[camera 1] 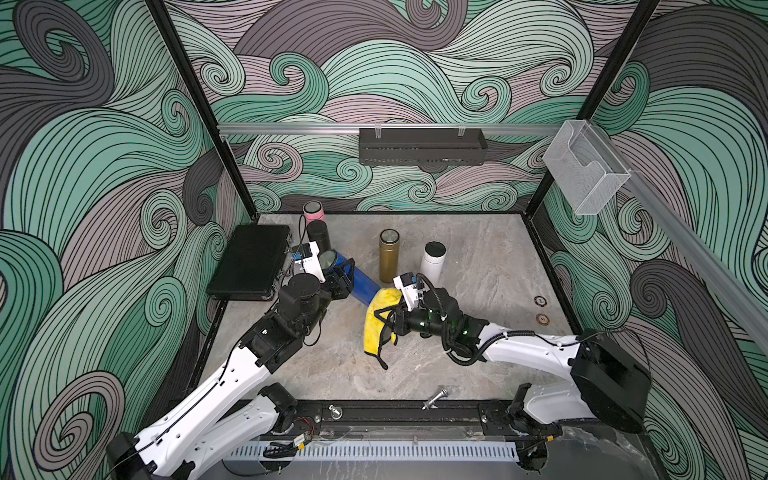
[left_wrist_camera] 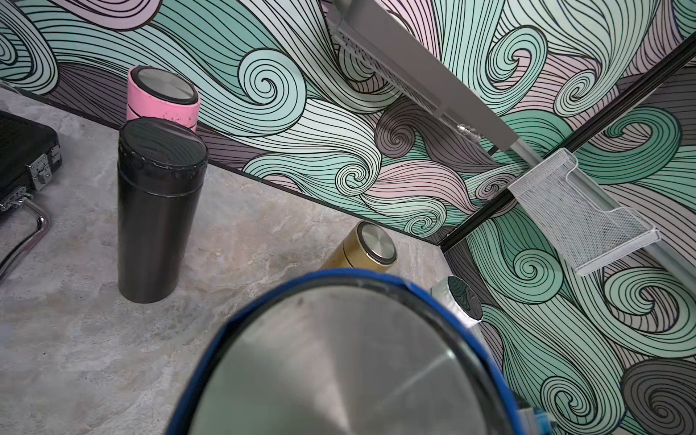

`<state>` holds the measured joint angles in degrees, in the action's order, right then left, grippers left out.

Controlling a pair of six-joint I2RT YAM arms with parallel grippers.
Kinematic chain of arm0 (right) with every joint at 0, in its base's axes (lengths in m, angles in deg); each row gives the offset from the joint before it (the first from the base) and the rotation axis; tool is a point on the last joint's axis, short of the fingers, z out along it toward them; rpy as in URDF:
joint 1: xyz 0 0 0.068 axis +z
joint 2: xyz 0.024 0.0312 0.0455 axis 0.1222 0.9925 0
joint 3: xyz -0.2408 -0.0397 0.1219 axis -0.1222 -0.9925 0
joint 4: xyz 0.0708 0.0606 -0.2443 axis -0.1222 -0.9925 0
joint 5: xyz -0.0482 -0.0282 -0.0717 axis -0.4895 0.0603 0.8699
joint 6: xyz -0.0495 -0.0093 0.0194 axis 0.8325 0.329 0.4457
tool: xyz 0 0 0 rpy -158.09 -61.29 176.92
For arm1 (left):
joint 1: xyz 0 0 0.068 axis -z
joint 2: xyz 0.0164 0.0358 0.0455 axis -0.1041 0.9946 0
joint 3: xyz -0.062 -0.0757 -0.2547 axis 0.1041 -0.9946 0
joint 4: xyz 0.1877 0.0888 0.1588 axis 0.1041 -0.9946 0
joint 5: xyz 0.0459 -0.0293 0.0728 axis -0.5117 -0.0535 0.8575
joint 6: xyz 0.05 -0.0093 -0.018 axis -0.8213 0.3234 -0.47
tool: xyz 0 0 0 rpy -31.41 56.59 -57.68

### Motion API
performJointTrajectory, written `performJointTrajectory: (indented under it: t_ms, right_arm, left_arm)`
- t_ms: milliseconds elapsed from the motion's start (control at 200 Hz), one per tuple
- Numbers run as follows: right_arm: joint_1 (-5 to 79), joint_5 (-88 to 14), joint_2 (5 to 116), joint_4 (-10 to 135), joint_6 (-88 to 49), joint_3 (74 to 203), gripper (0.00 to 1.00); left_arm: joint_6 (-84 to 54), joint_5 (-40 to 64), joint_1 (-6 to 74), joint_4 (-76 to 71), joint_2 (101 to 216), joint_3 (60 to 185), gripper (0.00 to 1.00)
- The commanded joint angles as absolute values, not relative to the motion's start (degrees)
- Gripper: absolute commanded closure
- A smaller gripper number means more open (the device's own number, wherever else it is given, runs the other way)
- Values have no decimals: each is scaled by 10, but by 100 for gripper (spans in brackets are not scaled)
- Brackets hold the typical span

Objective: Wipe the surface of the thermos
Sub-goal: Wipe the dirt from the surface of the thermos, then place the thermos at the center of the board.

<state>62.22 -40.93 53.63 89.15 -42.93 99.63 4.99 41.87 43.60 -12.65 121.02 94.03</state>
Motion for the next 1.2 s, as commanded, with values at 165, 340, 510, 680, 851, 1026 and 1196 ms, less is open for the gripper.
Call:
performJointTrajectory:
  t_ms: [165, 340, 510, 680, 851, 1026, 1196]
  right_arm:
    - [647, -380, 473, 804, -418, 987, 100]
    - [631, -308, 326, 537, -384, 1028, 100]
    - [551, -247, 180, 319, -394, 1052, 100]
    - [403, -270, 150, 277, -367, 1053, 100]
    - [293, -321, 216, 356, -346, 1050, 100]
    - [216, -355, 266, 425, -331, 1063, 100]
    - [174, -385, 305, 444, -320, 1080, 100]
  left_arm:
    - [22, 421, 439, -113, 1211, 984, 100]
    - [-60, 482, 439, -185, 1259, 1020, 100]
    - [-120, 526, 437, -148, 1321, 1018, 100]
    - [-169, 547, 428, -53, 1379, 1013, 100]
    - [-208, 551, 415, -14, 1468, 1064, 100]
    - [-204, 552, 379, 4, 1545, 1110, 100]
    - [-187, 527, 343, 3, 1638, 1176, 100]
